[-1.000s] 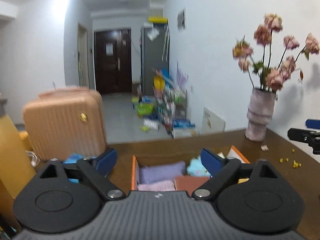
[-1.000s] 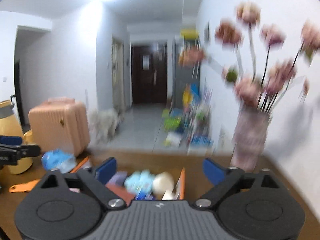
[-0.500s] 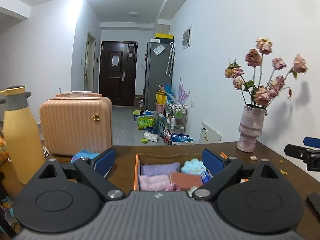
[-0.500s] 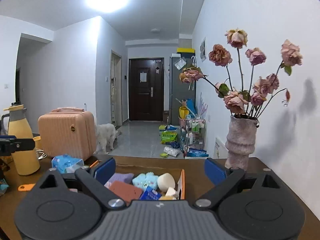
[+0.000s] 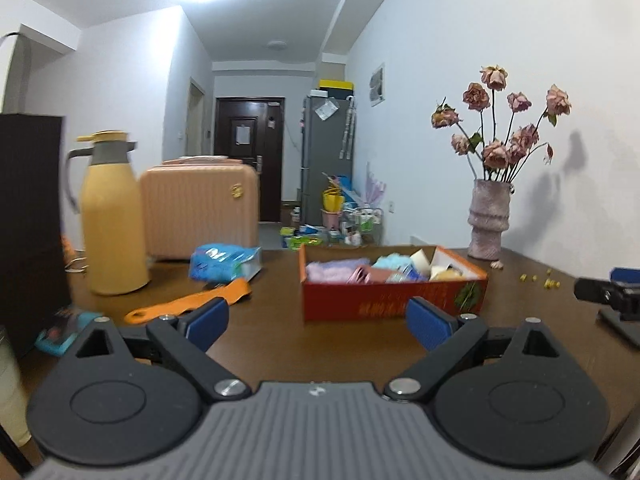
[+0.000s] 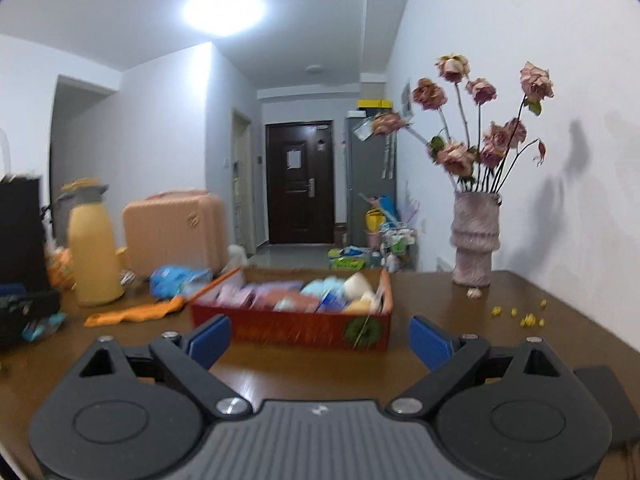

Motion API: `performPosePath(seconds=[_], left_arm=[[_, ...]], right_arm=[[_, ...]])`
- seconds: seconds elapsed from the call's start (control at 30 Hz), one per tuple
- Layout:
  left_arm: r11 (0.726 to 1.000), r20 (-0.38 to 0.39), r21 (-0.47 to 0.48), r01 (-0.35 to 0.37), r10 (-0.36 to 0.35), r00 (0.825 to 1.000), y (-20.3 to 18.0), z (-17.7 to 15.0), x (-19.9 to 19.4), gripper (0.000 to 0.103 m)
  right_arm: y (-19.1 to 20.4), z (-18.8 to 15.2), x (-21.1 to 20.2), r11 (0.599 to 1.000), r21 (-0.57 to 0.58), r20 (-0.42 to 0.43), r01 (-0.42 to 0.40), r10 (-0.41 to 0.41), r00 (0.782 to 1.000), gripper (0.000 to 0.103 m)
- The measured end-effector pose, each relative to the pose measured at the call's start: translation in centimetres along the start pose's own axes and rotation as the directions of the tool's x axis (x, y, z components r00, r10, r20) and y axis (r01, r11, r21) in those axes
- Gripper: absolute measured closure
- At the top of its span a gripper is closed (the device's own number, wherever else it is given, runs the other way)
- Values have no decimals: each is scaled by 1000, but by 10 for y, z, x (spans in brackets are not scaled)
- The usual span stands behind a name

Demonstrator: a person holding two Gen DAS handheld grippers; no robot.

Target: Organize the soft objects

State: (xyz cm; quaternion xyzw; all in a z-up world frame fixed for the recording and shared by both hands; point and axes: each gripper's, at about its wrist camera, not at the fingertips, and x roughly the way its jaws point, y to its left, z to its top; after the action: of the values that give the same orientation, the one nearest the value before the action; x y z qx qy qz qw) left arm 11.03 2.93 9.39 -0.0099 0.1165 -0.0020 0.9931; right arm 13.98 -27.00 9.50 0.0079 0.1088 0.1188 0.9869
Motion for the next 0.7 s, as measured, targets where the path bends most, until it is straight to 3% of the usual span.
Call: performPosePath(seconds=[0.07,0.2,0.33,0.47,0.7], left_arm=[[999,-17,-16,-35,35,999,2,-18,-19,6],[997,-61,-61,-37,33,998,5,-53,-61,5],[1000,-106,-3,7,-7,994,-6,-75,-93,2],[999,-98,38,-1,5,995,-10,-84,-117,0],[1000,-130,19,-23,25,991,-10,-87,-113,0]], right_arm=[[11,-22,-14,1000,-5,-28,2,-2,1000,7],[35,-66,-53,1000,20,-59,9,-8,998,7],[53,-95,-95,998,64,-76,0,5,997,7],[71,-111,-120,1000,18,-59,-22,23,998,7],[75,-112,-121,1000,8,-72,-15,15,997,4]])
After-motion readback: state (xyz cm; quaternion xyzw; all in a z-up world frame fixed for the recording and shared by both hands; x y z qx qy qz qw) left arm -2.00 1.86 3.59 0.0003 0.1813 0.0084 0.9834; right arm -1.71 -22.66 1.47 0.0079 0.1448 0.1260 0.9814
